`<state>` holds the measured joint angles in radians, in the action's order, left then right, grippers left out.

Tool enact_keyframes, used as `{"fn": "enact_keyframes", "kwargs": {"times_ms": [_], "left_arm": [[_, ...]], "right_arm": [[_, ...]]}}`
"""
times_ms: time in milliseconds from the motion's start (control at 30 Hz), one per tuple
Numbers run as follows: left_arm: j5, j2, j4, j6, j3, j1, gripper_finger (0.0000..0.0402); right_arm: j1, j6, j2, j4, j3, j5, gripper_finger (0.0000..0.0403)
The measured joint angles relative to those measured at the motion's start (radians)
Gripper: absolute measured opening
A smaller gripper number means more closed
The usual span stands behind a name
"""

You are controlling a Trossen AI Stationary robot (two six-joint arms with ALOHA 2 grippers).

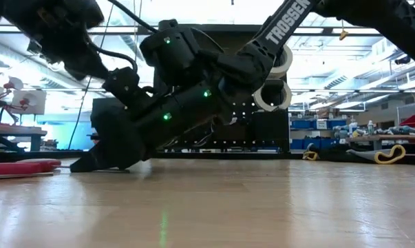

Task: Hang tools onto peg board
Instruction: Hang the red allen wrench on the peg board

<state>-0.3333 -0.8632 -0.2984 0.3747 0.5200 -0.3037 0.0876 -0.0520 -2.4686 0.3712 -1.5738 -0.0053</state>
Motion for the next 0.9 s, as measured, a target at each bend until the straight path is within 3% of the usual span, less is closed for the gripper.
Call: {"fn": "enact_keyframes", "kwargs": {"times_ms": [200,500,667,767,900], "left_arm": [[-0.167,0.145,0.018,-0.083,0.037,-0.054,0.0028],[-0.223,0.390,0.051,-0.223,0.039,-0.071,0.0007],[-0.168,0.406,0.246,-0.318,0.039,-0.071,0.0009],[-0.148,0.393,0.372,-0.398,0.039,-0.071,0.0009],[-0.160,0.362,0.502,-0.438,0.039,-0.070,0.0009]], "right_arm": [[0.005,-0.094,0.136,-0.229,0.014,0.195,0.0007],[0.121,-0.261,0.390,-0.340,0.077,0.581,0.0007],[0.184,-0.310,0.551,-0.319,0.195,0.921,0.0007],[0.185,-0.258,0.626,-0.294,0.292,0.996,0.0007],[0.154,-0.180,0.715,-0.058,0.433,1.012,0.0007]]}}
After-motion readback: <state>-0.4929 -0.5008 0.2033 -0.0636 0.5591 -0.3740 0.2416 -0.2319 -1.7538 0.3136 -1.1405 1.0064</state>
